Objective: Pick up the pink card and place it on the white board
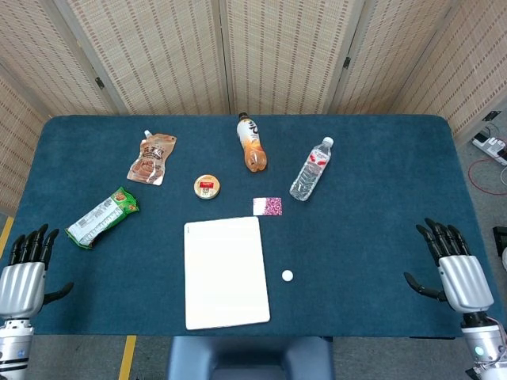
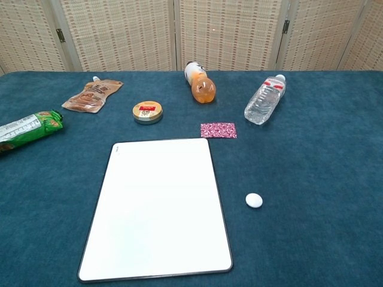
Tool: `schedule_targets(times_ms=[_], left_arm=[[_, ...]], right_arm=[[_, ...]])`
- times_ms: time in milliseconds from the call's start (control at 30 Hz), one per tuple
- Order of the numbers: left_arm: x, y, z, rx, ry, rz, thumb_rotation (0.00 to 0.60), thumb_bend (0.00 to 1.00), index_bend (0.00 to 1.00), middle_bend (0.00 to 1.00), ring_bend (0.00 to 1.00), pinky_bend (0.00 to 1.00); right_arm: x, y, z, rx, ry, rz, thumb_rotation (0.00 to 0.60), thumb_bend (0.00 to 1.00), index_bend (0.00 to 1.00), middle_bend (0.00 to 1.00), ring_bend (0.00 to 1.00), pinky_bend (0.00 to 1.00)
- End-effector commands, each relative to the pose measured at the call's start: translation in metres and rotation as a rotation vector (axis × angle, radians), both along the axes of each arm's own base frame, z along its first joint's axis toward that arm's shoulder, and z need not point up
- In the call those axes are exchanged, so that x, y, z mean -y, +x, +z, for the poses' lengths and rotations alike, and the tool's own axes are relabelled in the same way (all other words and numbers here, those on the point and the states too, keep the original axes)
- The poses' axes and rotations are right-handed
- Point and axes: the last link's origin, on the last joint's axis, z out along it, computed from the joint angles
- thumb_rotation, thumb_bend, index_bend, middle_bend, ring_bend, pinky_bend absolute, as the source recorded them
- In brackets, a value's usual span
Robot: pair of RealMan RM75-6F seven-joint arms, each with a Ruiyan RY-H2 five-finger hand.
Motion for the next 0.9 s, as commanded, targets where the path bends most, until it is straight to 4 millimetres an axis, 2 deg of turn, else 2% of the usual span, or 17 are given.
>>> schedule_targets(times_ms=[33,233,400,633,800,900], left_arm=[[0.000,0.000,0.000,0.001,-0.002,0.000,0.600,0.13,0.00,0.00,0.00,0.00],[0.002,-0.003,0.000,0.007,-0.004,0.002,0.600,0.13,0.00,0.00,0.00,0.00],[0.006,-0.005,0.002,0.010,-0.003,0.000,0.600,0.13,0.00,0.00,0.00,0.00],[0.013,-0.010,0.007,0.013,0.008,0.007,0.600,0.13,0.00,0.00,0.00,0.00],[0.017,-0.015,0.012,0.014,0.013,0.017,0.600,0.13,0.00,0.00,0.00,0.00],[0.020,-0.017,0.013,0.014,0.015,0.022,0.600,0.13,0.00,0.00,0.00,0.00]], right_arm=[[0.017,0.009,-0.006,-0.021,0.036,0.014,0.427,0.32,0.07,0.09,0.02,0.00],[0.060,0.041,-0.025,-0.042,0.107,0.076,0.425,0.32,0.16,0.11,0.05,0.00],[0.097,0.074,-0.047,-0.054,0.189,0.119,0.425,0.32,0.18,0.11,0.05,0.00],[0.151,0.125,-0.089,-0.071,0.259,0.167,0.424,0.32,0.21,0.11,0.05,0.00],[0.180,0.152,-0.120,-0.122,0.298,0.173,0.426,0.32,0.21,0.11,0.05,0.00],[0.197,0.162,-0.138,-0.166,0.321,0.161,0.425,0.32,0.21,0.11,0.05,0.00]])
